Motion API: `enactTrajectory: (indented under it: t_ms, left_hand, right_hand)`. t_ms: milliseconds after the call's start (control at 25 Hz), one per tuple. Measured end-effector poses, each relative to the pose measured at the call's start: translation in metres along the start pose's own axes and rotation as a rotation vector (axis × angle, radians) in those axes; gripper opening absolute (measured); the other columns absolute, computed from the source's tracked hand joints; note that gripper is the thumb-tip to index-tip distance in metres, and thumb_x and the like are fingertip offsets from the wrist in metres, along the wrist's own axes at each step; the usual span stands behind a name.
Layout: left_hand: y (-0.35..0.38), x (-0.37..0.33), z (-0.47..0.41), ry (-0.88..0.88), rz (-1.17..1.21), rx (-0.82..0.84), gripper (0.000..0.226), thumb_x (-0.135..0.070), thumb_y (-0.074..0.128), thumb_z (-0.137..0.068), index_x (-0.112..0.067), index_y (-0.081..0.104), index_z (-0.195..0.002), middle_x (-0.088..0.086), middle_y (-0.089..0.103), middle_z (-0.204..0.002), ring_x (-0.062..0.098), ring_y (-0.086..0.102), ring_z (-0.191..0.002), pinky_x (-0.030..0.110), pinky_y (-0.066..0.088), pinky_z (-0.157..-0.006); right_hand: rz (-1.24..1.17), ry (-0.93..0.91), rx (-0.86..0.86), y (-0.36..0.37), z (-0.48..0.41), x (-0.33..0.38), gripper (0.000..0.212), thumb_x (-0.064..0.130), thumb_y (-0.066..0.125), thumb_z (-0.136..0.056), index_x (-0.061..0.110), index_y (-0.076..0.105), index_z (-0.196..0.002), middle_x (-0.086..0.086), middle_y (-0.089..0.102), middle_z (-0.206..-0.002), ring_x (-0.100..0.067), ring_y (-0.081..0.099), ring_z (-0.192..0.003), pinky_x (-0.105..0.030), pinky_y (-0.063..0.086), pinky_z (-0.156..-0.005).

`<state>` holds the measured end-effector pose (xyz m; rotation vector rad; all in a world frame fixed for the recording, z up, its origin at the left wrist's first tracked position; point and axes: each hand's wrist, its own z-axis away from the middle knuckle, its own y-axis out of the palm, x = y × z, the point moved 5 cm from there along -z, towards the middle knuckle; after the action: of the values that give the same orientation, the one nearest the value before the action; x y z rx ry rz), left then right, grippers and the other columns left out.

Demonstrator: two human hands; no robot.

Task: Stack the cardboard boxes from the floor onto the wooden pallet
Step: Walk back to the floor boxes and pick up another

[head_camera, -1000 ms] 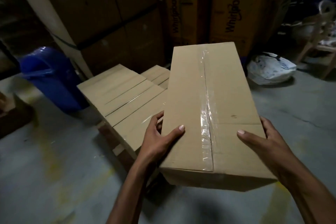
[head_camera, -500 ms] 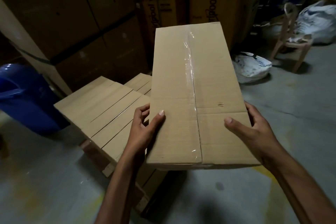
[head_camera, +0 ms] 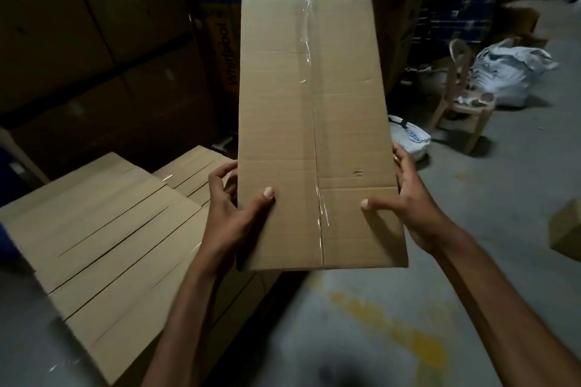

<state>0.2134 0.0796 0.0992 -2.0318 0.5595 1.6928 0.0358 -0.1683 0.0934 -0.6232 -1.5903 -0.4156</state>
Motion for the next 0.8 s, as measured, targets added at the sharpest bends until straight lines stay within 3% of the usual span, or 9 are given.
enactTrajectory:
  t_ms: [160, 320, 440, 640, 800]
  left_hand:
    - [0.016, -0.013, -0.054, 0.086, -0.039, 0.004, 0.102, -0.021, 0.086, -0.081, -0.053, 0.022, -0.154, -0.019, 0.049, -0.149, -0.005, 0.057, -0.126, 0.025, 0.054, -0.097]
    - [0.018, -0.001, -0.119, 0.095, -0.043, -0.02, 0.1, -0.016, 0.084, -0.081, -0.042, 0.028, -0.159, -0.026, 0.051, -0.145, -0.011, 0.055, -0.125, 0.015, 0.053, -0.095]
    - [0.018, 0.02, -0.17, 0.088, -0.034, -0.013, 0.092, -0.017, 0.084, -0.081, -0.04, 0.036, -0.156, -0.025, 0.059, -0.138, -0.004, 0.06, -0.122, 0.021, 0.056, -0.093]
    - [0.01, 0.041, -0.247, 0.028, 0.002, -0.003, 0.091, -0.025, 0.092, -0.076, -0.049, 0.044, -0.148, -0.019, 0.059, -0.141, 0.007, 0.06, -0.127, 0.042, 0.056, -0.101]
    - [0.015, 0.043, -0.307, -0.007, 0.016, 0.001, 0.086, -0.04, 0.089, -0.071, -0.057, 0.045, -0.143, -0.012, 0.057, -0.144, 0.014, 0.058, -0.13, 0.051, 0.053, -0.103]
  right_hand:
    - [0.014, -0.063, 0.032, -0.015, -0.057, 0.006, 0.131, 0.009, 0.088, -0.059, 0.051, 0.013, -0.158, 0.01, 0.05, -0.149, -0.014, 0.055, -0.133, -0.048, 0.05, -0.107]
    - [-0.041, -0.105, 0.002, -0.007, -0.124, -0.003, 0.126, 0.018, 0.091, -0.061, 0.049, 0.017, -0.158, 0.009, 0.048, -0.153, -0.014, 0.054, -0.136, -0.052, 0.047, -0.112]
    - [-0.058, -0.105, -0.045, 0.001, -0.173, -0.016, 0.118, 0.018, 0.09, -0.067, 0.049, 0.02, -0.157, 0.011, 0.048, -0.151, -0.012, 0.055, -0.133, -0.052, 0.049, -0.109]
    - [-0.095, -0.031, -0.114, 0.007, -0.249, -0.024, 0.101, 0.014, 0.087, -0.078, 0.05, 0.032, -0.153, 0.018, 0.058, -0.137, -0.009, 0.062, -0.123, -0.048, 0.055, -0.102]
    - [-0.091, 0.0, -0.123, -0.001, -0.303, -0.021, 0.095, 0.012, 0.084, -0.081, 0.044, 0.033, -0.154, 0.013, 0.061, -0.135, -0.011, 0.066, -0.118, -0.035, 0.061, -0.09]
